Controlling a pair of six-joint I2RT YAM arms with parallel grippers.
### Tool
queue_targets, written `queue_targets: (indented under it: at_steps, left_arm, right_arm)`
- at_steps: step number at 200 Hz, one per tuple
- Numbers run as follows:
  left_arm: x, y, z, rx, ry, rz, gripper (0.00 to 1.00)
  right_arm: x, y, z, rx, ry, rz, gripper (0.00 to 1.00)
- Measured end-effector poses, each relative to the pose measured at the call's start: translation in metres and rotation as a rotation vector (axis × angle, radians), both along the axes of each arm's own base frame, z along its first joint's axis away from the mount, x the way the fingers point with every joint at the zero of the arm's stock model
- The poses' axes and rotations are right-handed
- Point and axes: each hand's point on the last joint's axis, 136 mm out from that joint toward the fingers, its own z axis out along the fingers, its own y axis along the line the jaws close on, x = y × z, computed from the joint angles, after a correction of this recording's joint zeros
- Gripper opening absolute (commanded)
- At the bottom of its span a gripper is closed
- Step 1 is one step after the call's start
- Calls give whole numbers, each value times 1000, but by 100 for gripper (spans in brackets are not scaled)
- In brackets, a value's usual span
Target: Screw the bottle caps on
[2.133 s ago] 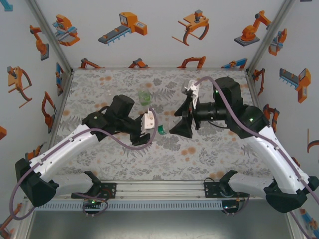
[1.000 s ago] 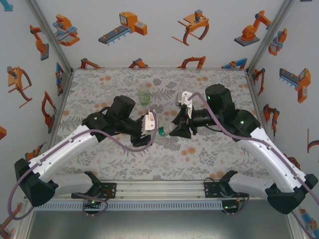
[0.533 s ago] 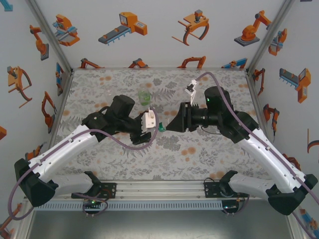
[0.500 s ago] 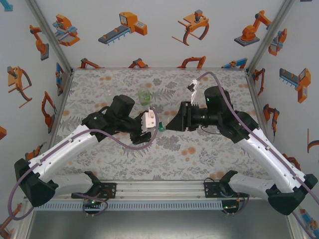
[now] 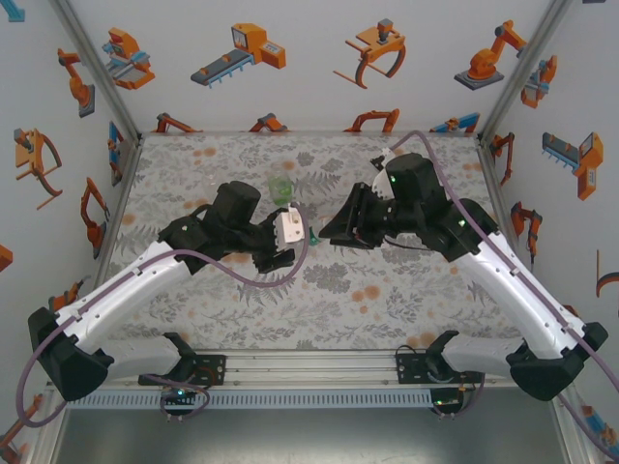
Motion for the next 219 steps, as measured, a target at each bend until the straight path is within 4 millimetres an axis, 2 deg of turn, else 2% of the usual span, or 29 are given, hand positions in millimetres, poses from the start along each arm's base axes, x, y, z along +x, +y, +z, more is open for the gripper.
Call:
queue_targets:
  at_steps: [8,23,44,69,135,181,219]
  left_arm:
    - [0,0,0,1,1,4,0]
    - [-1,0,-1,2,5,1,0]
    - [-7,0,-4,12,21,-15,0]
    - [-8,0,-7,23,34,-16,0]
    - [-1,-1,-16,58,72,29,0]
    - [0,-1,-16,56,72,34,0]
    - [1,-1,-16,58,67,40,0]
  right_arm:
    - [1,0,0,-6,-10,3,41]
    - [3,-2,2,-15,-34,-1,55]
    - [11,-2,11,-22,-82,-14,63]
    - [16,0,10,-34,-91,-16,63]
    - [24,10,-20,-113,-35,-2,56]
    - [25,10,-22,-117,-30,-7,50]
    - [26,10,-23,-120,-29,-9,50]
